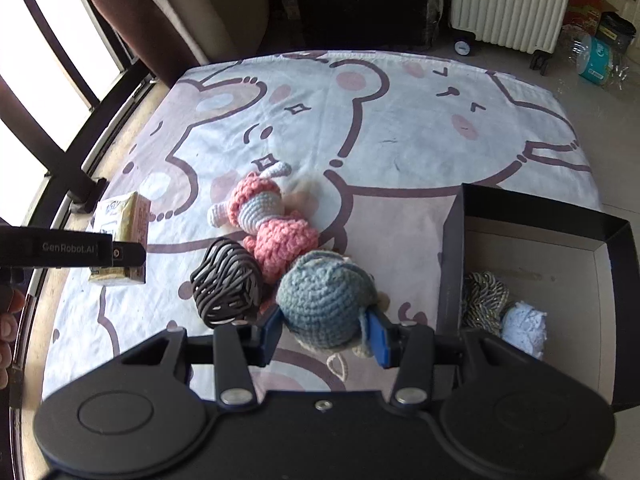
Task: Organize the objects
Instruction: 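Lift the tissue pack with the left tool while the right tool carries the ball toward the box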
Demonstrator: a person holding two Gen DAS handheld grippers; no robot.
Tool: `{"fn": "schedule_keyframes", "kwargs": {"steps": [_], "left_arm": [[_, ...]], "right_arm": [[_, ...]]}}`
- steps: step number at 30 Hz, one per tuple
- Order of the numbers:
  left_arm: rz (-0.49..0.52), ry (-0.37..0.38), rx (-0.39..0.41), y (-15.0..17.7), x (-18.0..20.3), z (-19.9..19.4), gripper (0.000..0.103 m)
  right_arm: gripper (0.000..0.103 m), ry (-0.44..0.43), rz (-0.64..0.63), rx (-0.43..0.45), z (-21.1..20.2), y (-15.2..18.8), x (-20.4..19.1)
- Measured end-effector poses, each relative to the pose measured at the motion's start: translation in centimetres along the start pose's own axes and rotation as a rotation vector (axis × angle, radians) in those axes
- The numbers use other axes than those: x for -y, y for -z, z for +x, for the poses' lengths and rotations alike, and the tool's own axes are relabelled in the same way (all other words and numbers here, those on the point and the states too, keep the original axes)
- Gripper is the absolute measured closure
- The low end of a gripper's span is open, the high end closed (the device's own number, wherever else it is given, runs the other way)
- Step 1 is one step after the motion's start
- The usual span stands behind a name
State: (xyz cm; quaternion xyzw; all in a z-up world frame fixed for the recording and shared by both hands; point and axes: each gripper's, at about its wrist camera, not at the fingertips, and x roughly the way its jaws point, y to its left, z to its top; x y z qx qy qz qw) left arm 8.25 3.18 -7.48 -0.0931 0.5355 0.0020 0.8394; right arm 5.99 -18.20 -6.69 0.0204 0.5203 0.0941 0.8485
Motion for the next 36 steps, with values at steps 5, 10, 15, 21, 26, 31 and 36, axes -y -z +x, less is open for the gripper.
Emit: {"fn": "schedule_keyframes", "kwargs": {"steps": [5, 10, 15, 21, 26, 31, 36], "left_arm": [[0.035, 0.0, 0.053, 0.4, 0.8, -2.0, 0.051], [0.032, 0.043, 0.077, 0.8, 1.4, -3.6, 0.051], [0.038, 0.065, 0.103, 1.1, 2.2, -4.8, 0.051], [0.029, 0.093, 0.128, 1.3, 2.9, -6.0, 0.051], [0.036, 0.09, 0.134, 1.4, 3.4, -6.3, 0.051], [0.061, 0.071, 0.147, 1.5, 4.1, -6.7, 0.051], [0.097, 0.038, 0.167, 1.6, 4.7, -6.9, 0.051]], "right_arm": [[0.056, 0.0, 0.051, 0.067, -1.8, -0.1, 0.8], [0.056, 0.004, 0.079, 0.124, -3.4, -0.2, 1.0], [0.056, 0.017, 0.095, 0.18, -4.9, -0.1, 1.2], [0.056, 0.027, 0.098, 0.237, -6.3, 0.0, 1.4], [0.056, 0.036, 0.1, 0.25, -6.8, 0.2, 1.6], [0.056, 0.038, 0.11, 0.258, -7.0, 0.3, 2.1], [0.056, 0.043, 0.116, 0.26, -7.1, 0.4, 2.5]]}}
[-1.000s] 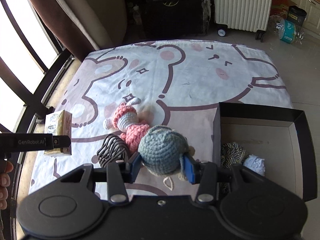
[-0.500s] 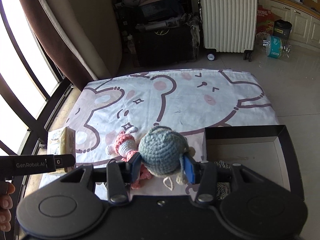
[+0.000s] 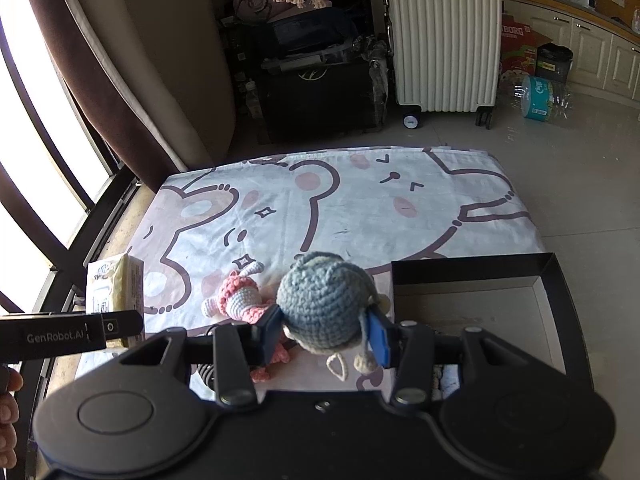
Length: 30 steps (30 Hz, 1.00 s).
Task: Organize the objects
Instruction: 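Lift the tissue pack with the left tool while the right tool carries the ball toward the box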
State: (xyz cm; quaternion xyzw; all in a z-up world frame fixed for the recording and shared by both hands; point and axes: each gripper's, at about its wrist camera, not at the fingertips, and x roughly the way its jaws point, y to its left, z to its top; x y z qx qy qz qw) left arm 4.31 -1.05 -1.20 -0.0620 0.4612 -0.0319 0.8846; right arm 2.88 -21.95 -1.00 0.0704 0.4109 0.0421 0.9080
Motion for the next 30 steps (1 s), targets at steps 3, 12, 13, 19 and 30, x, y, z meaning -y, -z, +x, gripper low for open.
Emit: {"fn": "schedule_keyframes", "kwargs": {"steps": [3, 12, 13, 19, 30], "left_arm": [[0.002, 0.003, 0.003, 0.0, 0.1, 0.0, 0.051], [0.047, -0.012, 0.022, 0.0, 1.4, -0.3, 0.051], [0.053, -0.014, 0.024, 0.0, 1.6, -0.4, 0.051], [0.081, -0.013, 0.034, -0.1, 2.7, -0.5, 0.051], [0.115, 0.017, 0.042, -0.1, 5.4, -0.5, 0.051]], "right_arm": [[0.056, 0.001, 0.006, 0.003, -0.1, 0.0, 0.2], [0.056, 0.011, 0.012, 0.017, -0.6, -0.1, 0.9], [0.056, 0.013, 0.011, 0.018, -0.7, -0.1, 1.0], [0.056, 0.021, 0.017, 0.026, -1.0, -0.2, 1.9], [0.056, 0.043, 0.049, 0.049, -2.2, -0.2, 4.4]]}}
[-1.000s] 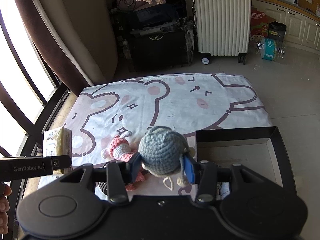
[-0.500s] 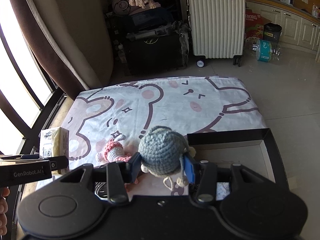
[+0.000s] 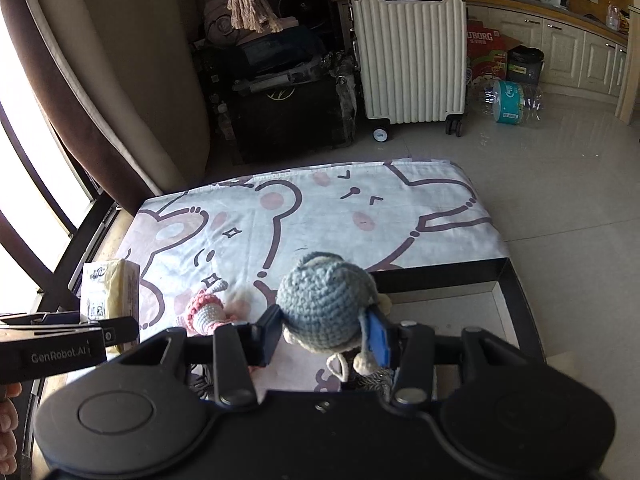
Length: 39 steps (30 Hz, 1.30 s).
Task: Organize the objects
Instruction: 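Lift the tissue pack with the left tool while the right tool carries the ball toward the box, then lower the tissue pack into the box with the left tool while the right tool holds the ball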
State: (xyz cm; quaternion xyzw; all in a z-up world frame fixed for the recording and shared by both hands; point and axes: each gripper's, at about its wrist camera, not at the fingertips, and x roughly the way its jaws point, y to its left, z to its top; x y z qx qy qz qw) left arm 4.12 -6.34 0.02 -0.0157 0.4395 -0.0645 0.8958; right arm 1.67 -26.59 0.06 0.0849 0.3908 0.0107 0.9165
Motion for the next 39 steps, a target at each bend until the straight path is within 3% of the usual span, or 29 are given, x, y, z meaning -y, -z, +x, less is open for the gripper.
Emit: {"fn": "schedule_keyframes", "kwargs": {"steps": [12, 20, 25, 39], "left_arm": [[0.055, 0.061, 0.008, -0.1, 4.4, 0.3, 0.051], [0.047, 0.152, 0.006, -0.2, 6.5, 0.6, 0.051], [0.063, 0.162, -0.001, -0.1, 7.8, 1.0, 0.051], [-0.022, 0.291, -0.074, 0.3, 10.7, 2.9, 0.051]], "right_arm": [[0.056, 0.055, 0.068, 0.02, -1.2, 0.3, 4.5], [0.056, 0.089, 0.115, 0.029, -1.8, 0.5, 7.2], [0.056, 0.106, 0.138, 0.03, -1.8, 0.8, 8.4], [0.056, 0.139, 0.188, 0.01, -1.4, 1.4, 11.4]]}}
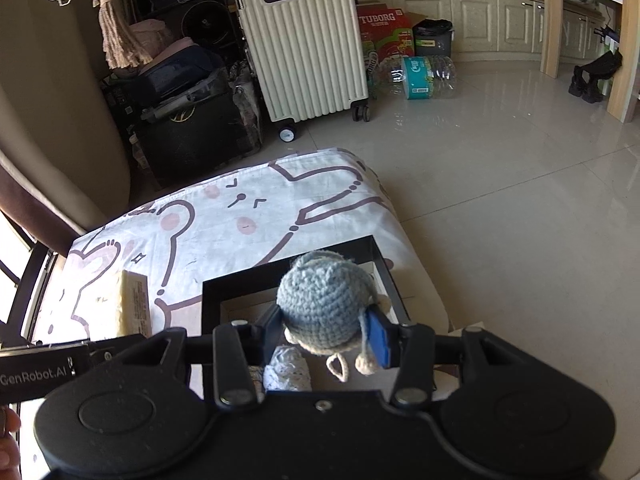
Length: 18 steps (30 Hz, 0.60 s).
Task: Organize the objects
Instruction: 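Lower the tissue pack into the box with the left tool while the right tool holds the ball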
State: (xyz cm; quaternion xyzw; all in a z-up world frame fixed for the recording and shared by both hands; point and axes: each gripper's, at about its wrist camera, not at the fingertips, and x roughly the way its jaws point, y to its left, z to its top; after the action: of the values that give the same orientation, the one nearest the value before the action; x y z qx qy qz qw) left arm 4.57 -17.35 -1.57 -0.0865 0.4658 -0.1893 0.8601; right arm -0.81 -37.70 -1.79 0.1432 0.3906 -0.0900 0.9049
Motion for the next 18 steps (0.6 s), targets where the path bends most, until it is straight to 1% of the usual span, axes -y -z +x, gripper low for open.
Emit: {"fn": "schedule_keyframes", "kwargs": {"steps": [8, 13, 18], "left_arm": [[-0.021, 0.038, -0.036, 0.7, 1.9, 2.2, 0.051], [-0.036, 0.055, -0.054, 1.2, 3.2, 3.9, 0.051], [-0.049, 0.092, -0.09, 1.8, 4.4, 5.8, 0.051]], "right_arm": [[0.056, 0.005, 0.073, 0.018, 0.0, -0.1, 1.9], [0.056, -0.004, 0.158, 0.07, -0.3, -0.3, 3.4], [0.056, -0.011, 0.191, 0.066, 0.2, -0.3, 4.1]]}}
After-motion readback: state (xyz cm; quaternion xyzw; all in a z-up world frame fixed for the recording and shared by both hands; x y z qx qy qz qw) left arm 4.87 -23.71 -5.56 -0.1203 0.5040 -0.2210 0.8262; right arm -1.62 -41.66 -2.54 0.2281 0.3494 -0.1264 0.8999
